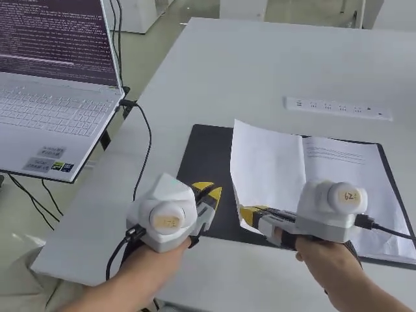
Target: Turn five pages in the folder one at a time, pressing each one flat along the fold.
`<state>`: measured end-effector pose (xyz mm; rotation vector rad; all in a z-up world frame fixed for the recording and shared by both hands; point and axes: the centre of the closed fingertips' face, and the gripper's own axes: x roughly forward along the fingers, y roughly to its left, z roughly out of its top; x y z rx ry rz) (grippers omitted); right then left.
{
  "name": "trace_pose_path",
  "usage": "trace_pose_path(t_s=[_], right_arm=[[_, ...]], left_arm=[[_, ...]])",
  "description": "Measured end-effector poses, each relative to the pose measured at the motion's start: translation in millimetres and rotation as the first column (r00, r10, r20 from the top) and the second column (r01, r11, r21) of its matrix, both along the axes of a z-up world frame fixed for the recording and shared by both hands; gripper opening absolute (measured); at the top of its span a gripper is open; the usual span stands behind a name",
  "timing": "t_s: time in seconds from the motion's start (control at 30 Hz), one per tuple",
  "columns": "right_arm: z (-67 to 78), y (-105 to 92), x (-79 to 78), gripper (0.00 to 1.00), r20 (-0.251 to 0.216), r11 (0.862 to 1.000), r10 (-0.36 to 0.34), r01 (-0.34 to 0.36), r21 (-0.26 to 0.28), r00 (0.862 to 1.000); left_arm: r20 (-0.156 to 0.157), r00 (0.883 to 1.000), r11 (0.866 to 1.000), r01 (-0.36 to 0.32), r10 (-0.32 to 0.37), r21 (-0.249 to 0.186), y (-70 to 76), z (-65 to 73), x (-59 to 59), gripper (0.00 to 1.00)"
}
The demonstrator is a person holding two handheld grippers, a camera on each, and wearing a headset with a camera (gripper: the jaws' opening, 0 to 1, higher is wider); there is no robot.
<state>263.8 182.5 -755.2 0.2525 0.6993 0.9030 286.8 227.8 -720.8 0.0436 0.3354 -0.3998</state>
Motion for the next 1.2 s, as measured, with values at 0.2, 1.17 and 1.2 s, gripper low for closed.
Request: trace_pose_path(t_s=[0.2, 1.17, 1.2], right_arm=[[-11.6, 2.8, -1.8, 0.0, -0.015, 1.0, 0.013, -0.014, -0.023, 1.0], [-38.5, -11.7, -7.8, 0.02, -0.086, 0.999, -0.016, 0.012, -0.045, 0.996], [-36.5, -15.4, -5.3, 0.02, -0.083, 0.999, -0.027, 0.024, -0.037, 0.996]], left_arm=[[-0.013, 1.0, 1.0, 0.01, -0.01, 0.004, -3.0, -7.3, 0.2, 0.05], [-0.126, 0.987, 0.992, 0.109, -0.1, 0.065, -28.3, -59.9, 1.1, 0.04], [-0.138, 0.985, 0.991, 0.115, -0.105, 0.066, -30.1, -64.9, 0.6, 0.03]])
